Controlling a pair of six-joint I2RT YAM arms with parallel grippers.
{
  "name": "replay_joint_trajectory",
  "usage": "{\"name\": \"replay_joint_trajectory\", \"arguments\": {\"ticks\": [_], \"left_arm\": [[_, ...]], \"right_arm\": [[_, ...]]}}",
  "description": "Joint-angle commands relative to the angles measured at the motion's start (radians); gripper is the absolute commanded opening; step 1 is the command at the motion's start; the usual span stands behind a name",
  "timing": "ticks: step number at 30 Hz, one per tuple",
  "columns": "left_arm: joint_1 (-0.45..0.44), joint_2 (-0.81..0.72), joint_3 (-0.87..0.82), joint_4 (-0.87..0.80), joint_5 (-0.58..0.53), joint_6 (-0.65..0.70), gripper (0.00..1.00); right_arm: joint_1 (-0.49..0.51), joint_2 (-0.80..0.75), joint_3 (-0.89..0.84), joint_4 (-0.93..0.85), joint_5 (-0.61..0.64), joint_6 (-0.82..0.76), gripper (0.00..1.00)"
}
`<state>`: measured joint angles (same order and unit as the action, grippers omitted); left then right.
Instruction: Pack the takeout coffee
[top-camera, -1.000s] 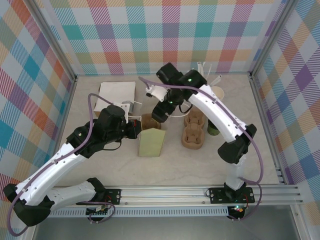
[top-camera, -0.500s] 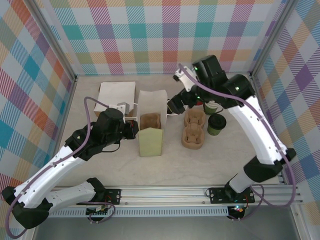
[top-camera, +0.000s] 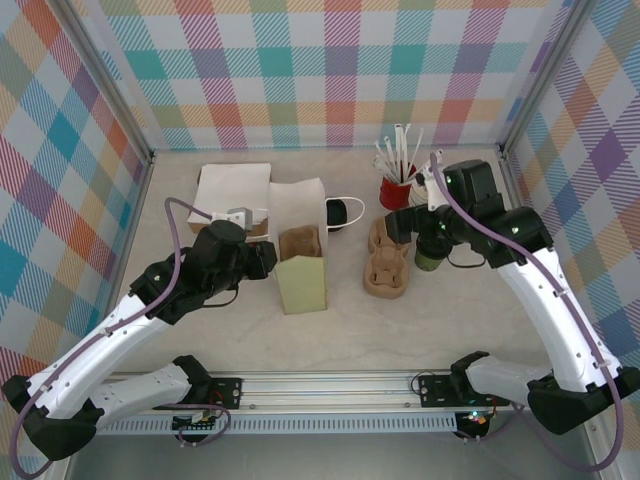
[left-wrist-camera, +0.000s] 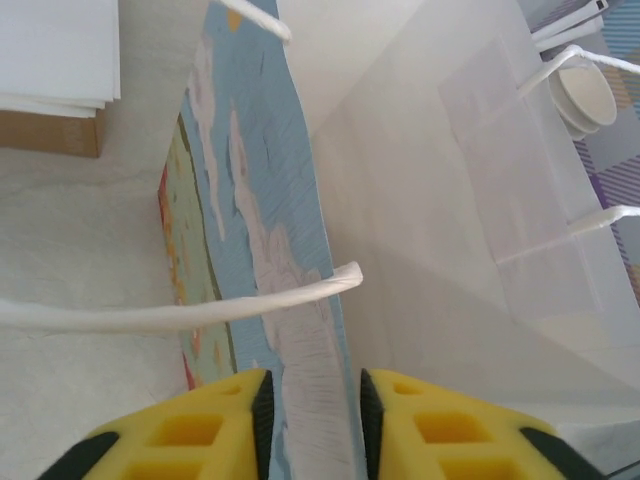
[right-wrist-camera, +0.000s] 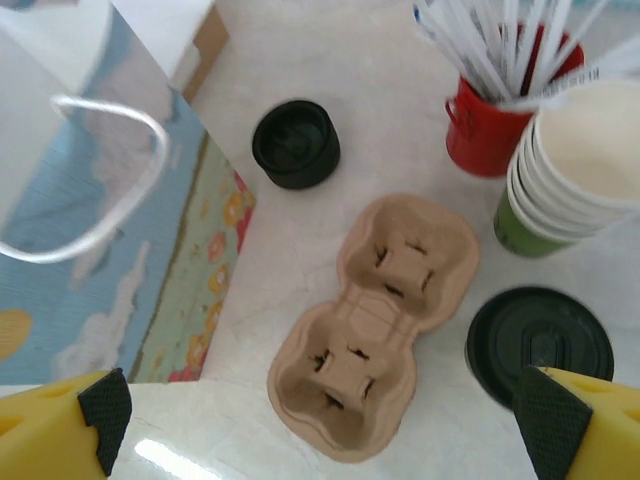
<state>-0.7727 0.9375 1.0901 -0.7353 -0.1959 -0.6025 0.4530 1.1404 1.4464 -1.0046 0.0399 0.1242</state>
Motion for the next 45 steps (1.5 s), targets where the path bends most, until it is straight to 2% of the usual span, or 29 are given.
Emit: {"name": "replay_joint_trajectory", "arguments": {"ticks": [1, 6, 13, 20, 25, 30, 34, 41, 45], "left_arm": [[-0.014, -0.013, 0.011, -0.028, -0.007, 0.006, 0.37], [-0.014, -0.013, 0.078, -0.115, -0.006, 0.028, 0.51], [-0.013, -0.045, 0.155, -0.187, 0.034, 0.03, 0.65], [-0.013, -0.018, 0.313, -0.302, 0.041, 0.059, 0.7], [-0.013, 0.046, 0.466, -0.39, 0.039, 0.132, 0.7], [0.011, 0.17, 0.667, -0.495, -0.001, 0.297, 0.74], [0.072, 0.305, 0.838, -0.559, 0.009, 0.442, 0.75], [0.272, 0.525, 1.014, -0.542, 0.27, 0.756, 0.76], [0.327, 0.684, 1.123, -0.591, 0.39, 0.98, 0.78]], "right_arm": [[-0.004, -0.028, -0.09, 0.033, 0.049, 0.069, 1.0], [-0.003, -0.065, -0.223, 0.051, 0.094, 0.095, 1.0], [-0.003, -0.063, -0.291, 0.063, 0.094, 0.103, 1.0], [-0.003, -0.034, -0.288, 0.073, 0.086, 0.101, 1.0], [-0.003, -0.024, -0.295, 0.069, 0.088, 0.098, 1.0], [-0.003, -0.022, -0.306, 0.06, 0.085, 0.095, 1.0], [-0.003, -0.03, -0.316, 0.066, 0.078, 0.1, 1.0], [-0.003, -0.043, -0.325, 0.062, 0.064, 0.101, 1.0], [-0.003, -0.055, -0.33, 0.054, 0.067, 0.099, 1.0]]}}
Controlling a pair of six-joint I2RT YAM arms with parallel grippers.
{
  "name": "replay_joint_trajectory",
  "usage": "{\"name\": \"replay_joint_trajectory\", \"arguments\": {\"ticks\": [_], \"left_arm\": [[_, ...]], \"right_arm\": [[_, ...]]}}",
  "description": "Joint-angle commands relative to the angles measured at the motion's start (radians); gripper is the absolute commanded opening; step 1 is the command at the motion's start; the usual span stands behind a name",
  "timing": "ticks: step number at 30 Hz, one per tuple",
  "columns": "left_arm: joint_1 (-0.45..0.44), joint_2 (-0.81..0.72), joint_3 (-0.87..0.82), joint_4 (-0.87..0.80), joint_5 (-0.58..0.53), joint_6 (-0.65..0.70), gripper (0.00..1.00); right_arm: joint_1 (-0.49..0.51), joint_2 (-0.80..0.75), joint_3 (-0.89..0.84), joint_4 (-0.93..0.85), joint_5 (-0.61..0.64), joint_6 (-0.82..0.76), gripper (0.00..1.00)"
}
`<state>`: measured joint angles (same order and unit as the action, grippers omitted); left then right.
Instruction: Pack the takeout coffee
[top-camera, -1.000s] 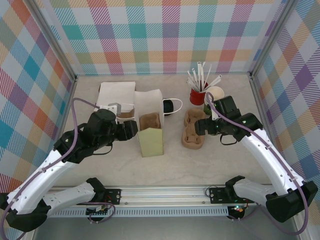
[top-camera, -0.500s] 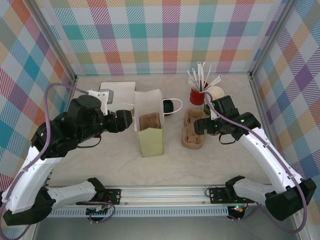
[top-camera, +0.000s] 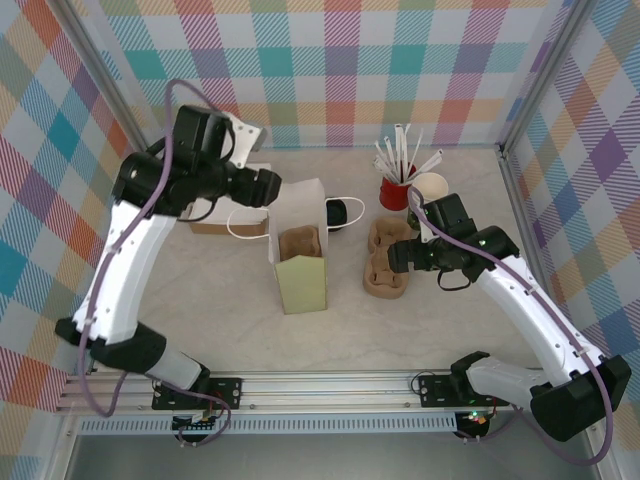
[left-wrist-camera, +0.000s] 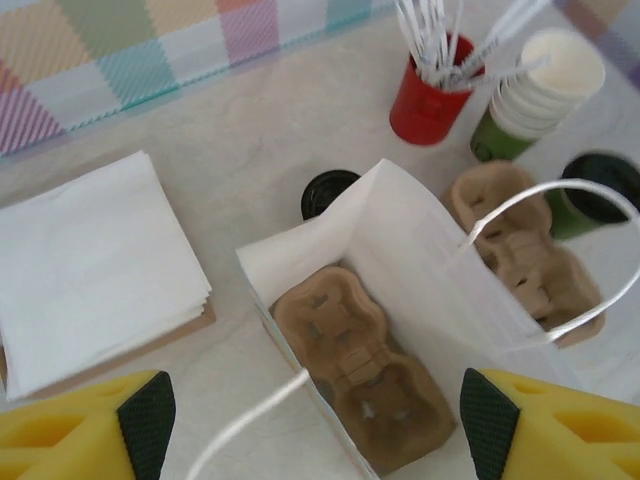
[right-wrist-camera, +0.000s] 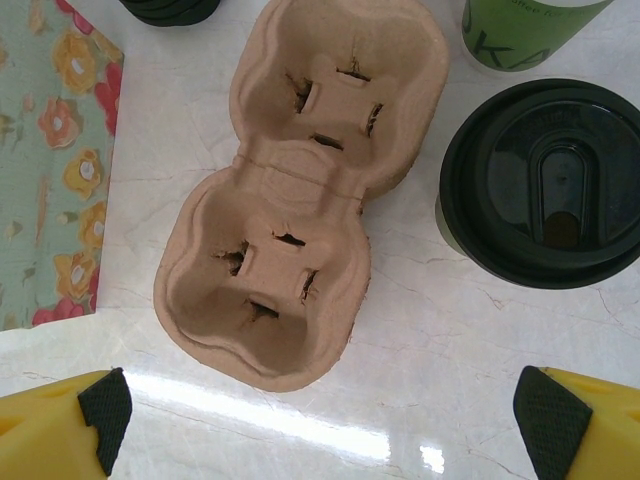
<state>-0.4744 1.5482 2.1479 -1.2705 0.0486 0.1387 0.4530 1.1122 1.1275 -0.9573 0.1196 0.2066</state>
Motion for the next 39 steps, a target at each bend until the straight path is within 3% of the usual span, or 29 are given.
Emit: {"name": "replay_joint_trajectory", "arguments": {"ticks": [1, 4, 10, 14, 17, 20, 26, 32, 34, 39], "left_arm": [[0.036, 0.105, 0.087, -0.06, 0.158, 0.276, 0.78], [0.062, 0.221, 0.172, -0.083, 0.22, 0.376, 0.79], [0.082, 0.392, 0.31, -0.144, 0.31, 0.438, 0.79], [0.086, 0.446, 0.307, -0.147, 0.333, 0.449, 0.8], [0.086, 0.481, 0.306, -0.131, 0.283, 0.444, 0.78], [0.086, 0.505, 0.305, -0.101, 0.231, 0.436, 0.68], [0.086, 0.523, 0.299, -0.105, 0.234, 0.444, 0.43], [0.086, 0.456, 0.247, -0.113, 0.228, 0.433, 0.06], [0.085, 0.404, 0.218, -0.112, 0.226, 0.418, 0.0], [0.082, 0.253, 0.131, -0.1, 0.22, 0.298, 0.0]], "right_arm": [[-0.003, -0.029, -0.013, 0.003, -0.011, 0.015, 1.0], [-0.003, -0.033, -0.015, -0.004, -0.008, 0.012, 1.0], [-0.003, -0.035, -0.015, -0.004, -0.008, 0.008, 1.0], [-0.004, -0.034, -0.018, 0.0, -0.008, 0.001, 1.0], [-0.004, -0.03, -0.017, 0.001, -0.012, -0.001, 1.0], [-0.003, -0.032, -0.018, 0.005, -0.015, -0.004, 1.0], [-0.002, -0.033, -0.018, 0.005, -0.004, -0.013, 1.0], [-0.009, -0.032, -0.005, -0.008, 0.001, -0.027, 1.0], [-0.019, -0.034, 0.002, -0.016, -0.002, -0.03, 1.0], [-0.059, -0.043, 0.015, -0.028, -0.031, -0.032, 1.0]]}}
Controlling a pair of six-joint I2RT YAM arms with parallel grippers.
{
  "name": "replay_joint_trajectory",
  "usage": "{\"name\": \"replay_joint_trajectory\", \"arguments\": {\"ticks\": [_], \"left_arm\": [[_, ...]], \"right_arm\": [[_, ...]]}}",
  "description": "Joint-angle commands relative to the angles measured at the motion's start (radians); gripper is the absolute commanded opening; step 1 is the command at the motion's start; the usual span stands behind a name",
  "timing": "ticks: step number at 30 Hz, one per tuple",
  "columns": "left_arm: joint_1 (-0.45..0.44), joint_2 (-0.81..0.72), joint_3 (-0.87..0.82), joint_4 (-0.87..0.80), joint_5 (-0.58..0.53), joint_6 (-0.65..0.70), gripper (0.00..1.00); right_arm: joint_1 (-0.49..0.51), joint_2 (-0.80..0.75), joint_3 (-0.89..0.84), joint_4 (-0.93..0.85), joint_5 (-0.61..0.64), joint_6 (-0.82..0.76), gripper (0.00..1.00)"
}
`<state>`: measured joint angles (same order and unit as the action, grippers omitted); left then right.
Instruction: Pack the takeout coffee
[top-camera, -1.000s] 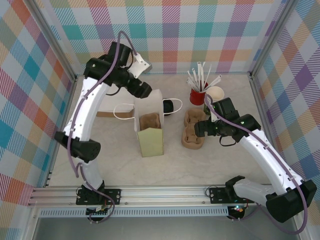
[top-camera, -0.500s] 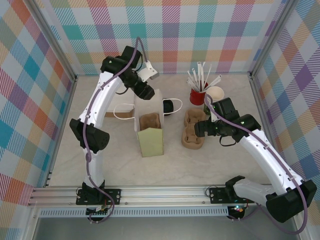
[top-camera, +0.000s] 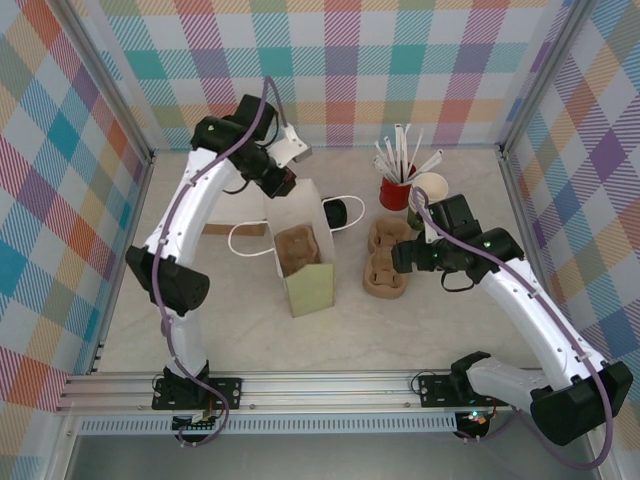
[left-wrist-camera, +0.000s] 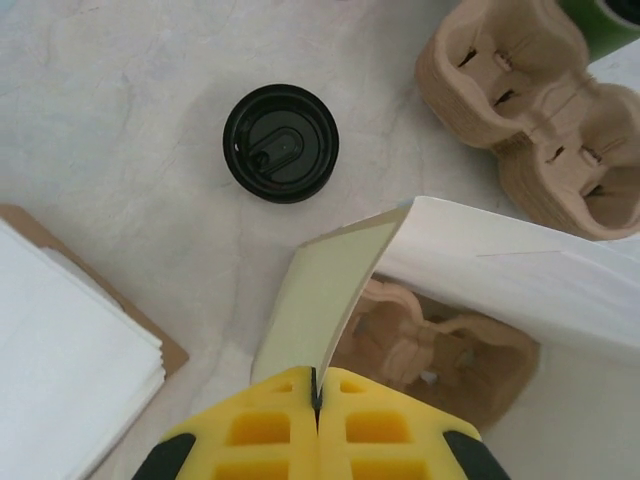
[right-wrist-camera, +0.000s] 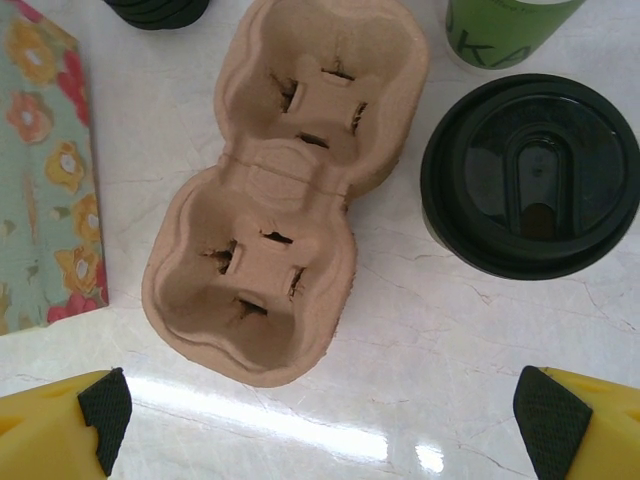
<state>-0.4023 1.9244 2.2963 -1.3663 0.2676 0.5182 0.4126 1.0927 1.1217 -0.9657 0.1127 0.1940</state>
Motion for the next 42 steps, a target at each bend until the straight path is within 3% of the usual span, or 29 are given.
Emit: {"name": "replay_joint_trajectory", "arguments": {"ticks": [1, 8, 13, 20, 27, 29, 31, 33, 38, 42], "left_arm": [[0.009, -0.154, -0.031, -0.004, -0.006, -0.125, 0.0], [-0.011, -0.342, -0.194, 0.06, -0.002, -0.498, 0.0], [-0.055, -0.449, -0.296, 0.122, 0.021, -0.652, 0.0], [-0.057, -0.492, -0.416, 0.2, 0.101, -0.769, 0.0], [-0.016, -0.432, -0.497, 0.203, 0.088, -0.739, 0.01], [0.006, -0.417, -0.51, 0.196, 0.055, -0.711, 0.23], [0.026, -0.399, -0.493, 0.165, 0.011, -0.676, 0.33], [0.043, -0.385, -0.439, 0.122, -0.043, -0.64, 0.5], [0.049, -0.429, -0.36, 0.121, -0.136, -0.598, 0.67], [0.049, -0.549, -0.449, 0.218, -0.142, -0.612, 0.74]], "right_arm": [[-0.027, -0.027, 0.024, -0.023, -0.027, -0.02, 1.0], [-0.061, -0.021, 0.036, -0.035, -0.048, -0.028, 1.0], [-0.07, -0.01, 0.042, -0.044, -0.054, -0.033, 1.0], [-0.082, 0.011, 0.038, -0.05, -0.072, -0.033, 1.0], [-0.092, 0.034, 0.033, -0.065, -0.082, -0.046, 1.0], [-0.098, 0.038, 0.035, -0.075, -0.081, -0.056, 1.0], [-0.109, 0.041, 0.043, -0.086, -0.086, -0.068, 1.0], [-0.129, 0.043, 0.061, -0.103, -0.085, -0.084, 1.0], [-0.183, 0.073, 0.112, -0.152, -0.054, -0.088, 1.0], [-0.209, 0.131, 0.133, -0.177, -0.054, -0.077, 1.0]]}}
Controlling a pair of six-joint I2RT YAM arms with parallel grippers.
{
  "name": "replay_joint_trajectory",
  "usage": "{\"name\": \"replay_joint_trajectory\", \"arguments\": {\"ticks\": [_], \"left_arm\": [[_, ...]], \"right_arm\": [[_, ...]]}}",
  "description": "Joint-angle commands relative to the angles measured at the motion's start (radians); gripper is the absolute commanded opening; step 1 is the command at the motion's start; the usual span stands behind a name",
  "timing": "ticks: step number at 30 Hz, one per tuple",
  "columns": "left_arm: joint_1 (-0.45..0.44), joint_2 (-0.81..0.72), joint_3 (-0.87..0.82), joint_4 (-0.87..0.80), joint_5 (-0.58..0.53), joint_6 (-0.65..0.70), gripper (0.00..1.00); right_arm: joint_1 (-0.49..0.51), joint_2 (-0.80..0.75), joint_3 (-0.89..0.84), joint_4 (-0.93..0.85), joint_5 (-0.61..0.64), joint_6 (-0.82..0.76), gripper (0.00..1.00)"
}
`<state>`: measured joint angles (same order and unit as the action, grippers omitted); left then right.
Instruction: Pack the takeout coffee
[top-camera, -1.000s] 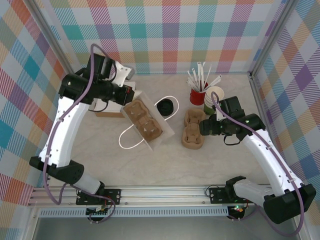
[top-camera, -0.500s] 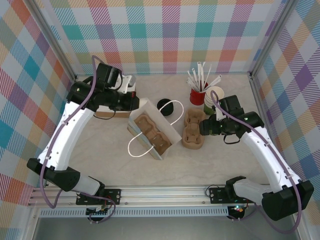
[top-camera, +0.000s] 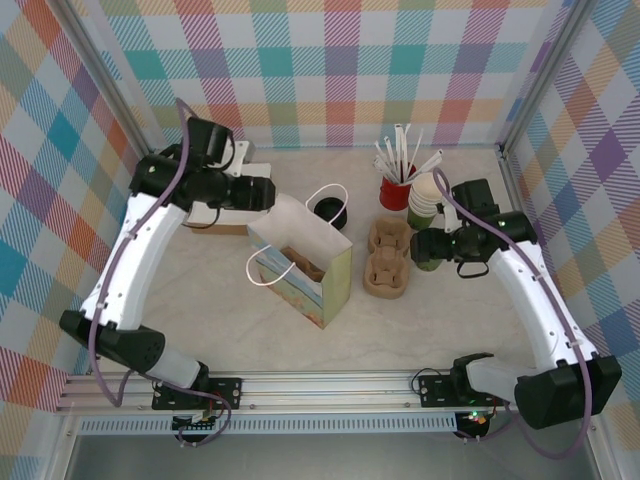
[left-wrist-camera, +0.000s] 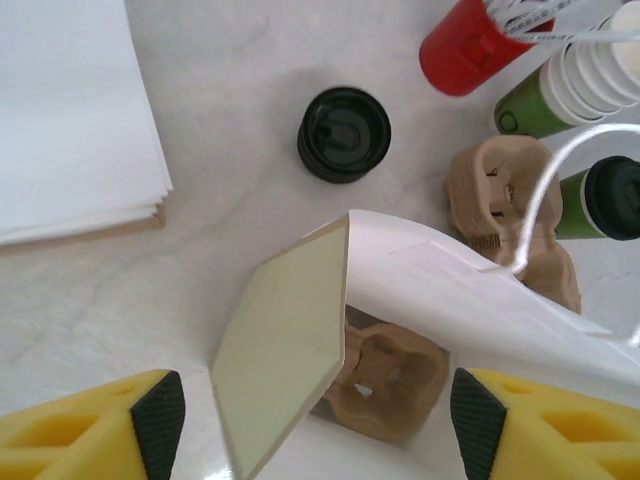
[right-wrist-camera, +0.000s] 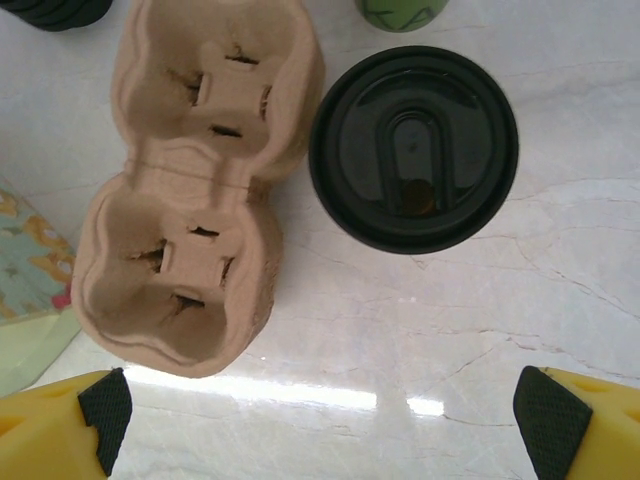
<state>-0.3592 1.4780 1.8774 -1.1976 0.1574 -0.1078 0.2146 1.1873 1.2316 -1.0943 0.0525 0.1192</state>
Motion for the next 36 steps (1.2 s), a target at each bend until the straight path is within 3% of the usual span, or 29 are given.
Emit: {"name": "replay_joint_trajectory", "arguments": {"ticks": [1, 9, 13, 36], "left_arm": [[0.006, -0.146, -0.074, 0.085, -0.037, 0.001, 0.75], [0.006, -0.47, -0.486, 0.315, -0.073, -0.166, 0.81], [0.006, -0.595, -0.632, 0.351, -0.122, -0.223, 0.83], [0.006, -0.657, -0.715, 0.32, -0.131, -0.264, 0.86]], "right_arm": [[-0.014, 0.055, 0.025, -0.049, 0.006, 0.0, 1.0], [-0.062, 0.174, 0.016, 0.011, -0.017, 0.029, 1.0], [-0.073, 0.236, 0.018, 0.027, -0.016, 0.029, 1.0], [-0.106, 0.468, 0.097, 0.12, 0.025, -0.004, 1.0]]}}
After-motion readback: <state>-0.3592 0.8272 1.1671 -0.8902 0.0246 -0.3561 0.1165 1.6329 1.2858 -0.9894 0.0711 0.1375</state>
